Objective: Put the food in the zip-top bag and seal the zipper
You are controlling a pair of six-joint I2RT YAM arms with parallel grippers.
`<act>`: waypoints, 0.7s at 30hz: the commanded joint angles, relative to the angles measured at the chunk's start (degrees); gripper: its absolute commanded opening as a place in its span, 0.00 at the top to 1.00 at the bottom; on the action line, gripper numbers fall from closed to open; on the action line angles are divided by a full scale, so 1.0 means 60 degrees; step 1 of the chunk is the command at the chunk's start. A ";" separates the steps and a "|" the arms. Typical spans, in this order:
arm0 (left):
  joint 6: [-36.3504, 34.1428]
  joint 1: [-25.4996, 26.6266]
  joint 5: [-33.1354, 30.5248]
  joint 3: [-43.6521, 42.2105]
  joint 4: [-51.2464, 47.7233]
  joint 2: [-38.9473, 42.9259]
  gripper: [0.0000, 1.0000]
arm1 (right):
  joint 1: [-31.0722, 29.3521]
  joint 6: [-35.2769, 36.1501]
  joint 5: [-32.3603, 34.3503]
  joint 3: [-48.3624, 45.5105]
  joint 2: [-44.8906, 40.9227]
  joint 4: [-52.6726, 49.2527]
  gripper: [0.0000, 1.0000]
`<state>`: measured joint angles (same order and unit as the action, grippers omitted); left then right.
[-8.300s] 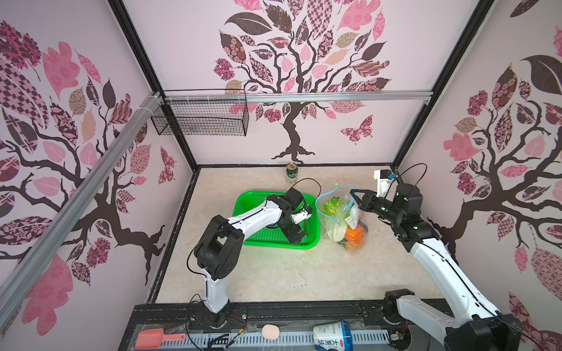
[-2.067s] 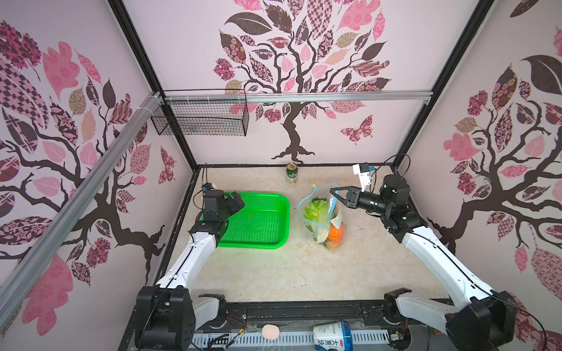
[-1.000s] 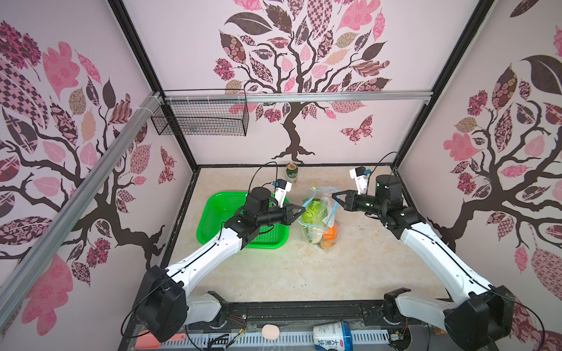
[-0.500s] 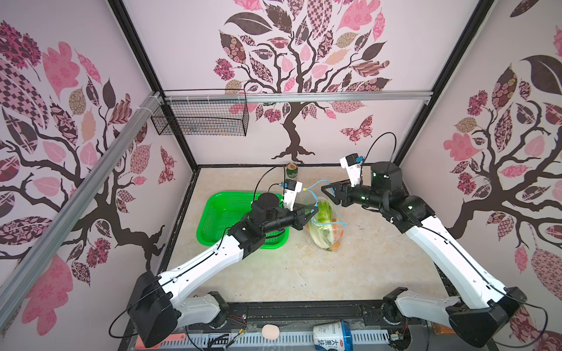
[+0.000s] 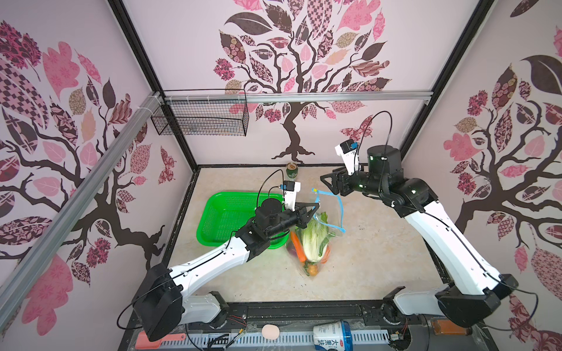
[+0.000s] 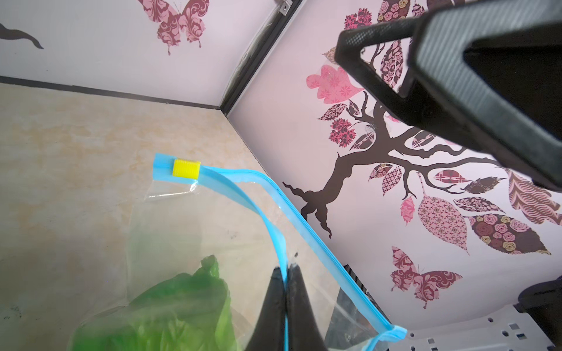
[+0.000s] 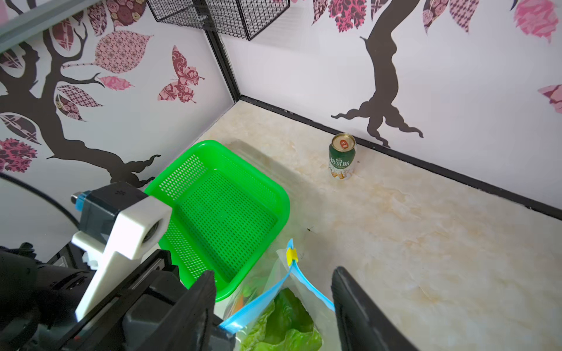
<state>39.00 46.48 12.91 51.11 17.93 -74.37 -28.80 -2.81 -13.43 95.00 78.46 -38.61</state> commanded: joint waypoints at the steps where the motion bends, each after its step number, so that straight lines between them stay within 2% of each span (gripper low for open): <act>1: 0.0194 0.0076 -0.0064 -0.0350 0.0610 -0.0068 1.00 | -0.0049 -0.0445 0.0302 0.0044 0.0473 -0.0860 0.38; 9: -0.0036 0.0276 -0.0179 -0.0309 0.0606 -0.0167 1.00 | -0.0055 -0.2212 -0.0709 -0.0827 0.0833 -0.0681 0.43; 16: -0.0614 0.0811 -0.0741 -0.0118 0.0234 -0.0280 1.00 | -0.0055 -0.2604 -0.0906 -0.1092 0.1114 -0.0538 0.45; 18: -0.0690 0.0898 -0.0836 -0.0072 0.0146 -0.0335 1.00 | -0.0055 -0.2631 -0.1005 -0.1146 0.1217 -0.0538 0.49; 21: -0.0692 0.0911 -0.0912 -0.0052 0.0146 -0.0415 0.99 | -0.0058 -0.2652 -0.1075 -0.1324 0.1243 -0.0464 0.63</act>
<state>36.53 51.79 8.80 50.35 19.62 -76.09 -28.82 -17.52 -18.52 87.74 84.60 -41.52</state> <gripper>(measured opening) 0.049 0.390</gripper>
